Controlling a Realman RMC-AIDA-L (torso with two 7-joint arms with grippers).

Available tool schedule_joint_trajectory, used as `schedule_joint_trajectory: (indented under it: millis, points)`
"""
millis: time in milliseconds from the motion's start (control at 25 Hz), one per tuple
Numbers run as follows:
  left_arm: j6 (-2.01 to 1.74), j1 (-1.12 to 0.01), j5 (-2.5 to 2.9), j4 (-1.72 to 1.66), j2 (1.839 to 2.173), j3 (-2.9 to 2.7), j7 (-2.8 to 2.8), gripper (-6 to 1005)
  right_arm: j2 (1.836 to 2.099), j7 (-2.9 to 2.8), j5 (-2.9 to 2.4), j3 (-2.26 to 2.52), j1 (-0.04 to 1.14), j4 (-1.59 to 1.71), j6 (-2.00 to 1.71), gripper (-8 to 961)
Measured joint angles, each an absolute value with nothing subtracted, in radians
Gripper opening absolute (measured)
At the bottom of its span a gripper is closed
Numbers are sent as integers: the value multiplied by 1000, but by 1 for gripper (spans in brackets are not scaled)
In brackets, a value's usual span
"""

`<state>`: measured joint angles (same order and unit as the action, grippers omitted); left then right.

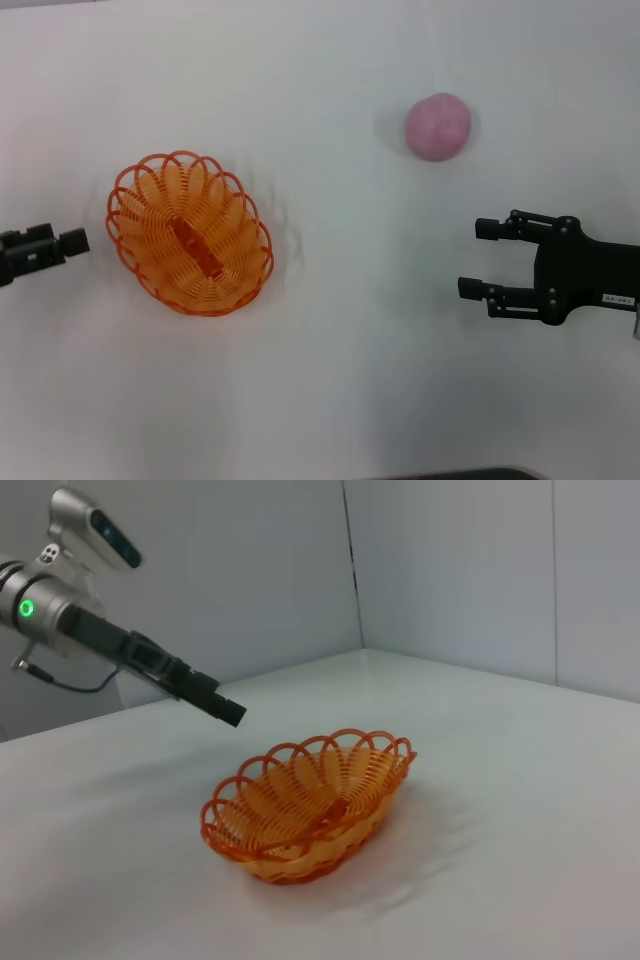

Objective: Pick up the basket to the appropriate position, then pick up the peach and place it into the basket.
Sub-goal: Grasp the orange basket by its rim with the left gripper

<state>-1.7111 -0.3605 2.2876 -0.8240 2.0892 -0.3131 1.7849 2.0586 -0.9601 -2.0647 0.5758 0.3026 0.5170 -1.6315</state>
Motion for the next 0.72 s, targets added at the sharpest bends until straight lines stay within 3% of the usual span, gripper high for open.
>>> schedule_joint_trajectory:
  millis: [720]
  points:
    - [-1576,-480,2367,-1093,2111,-683,2056,827,2059,-960,-2065,577,305,517,-1629,814]
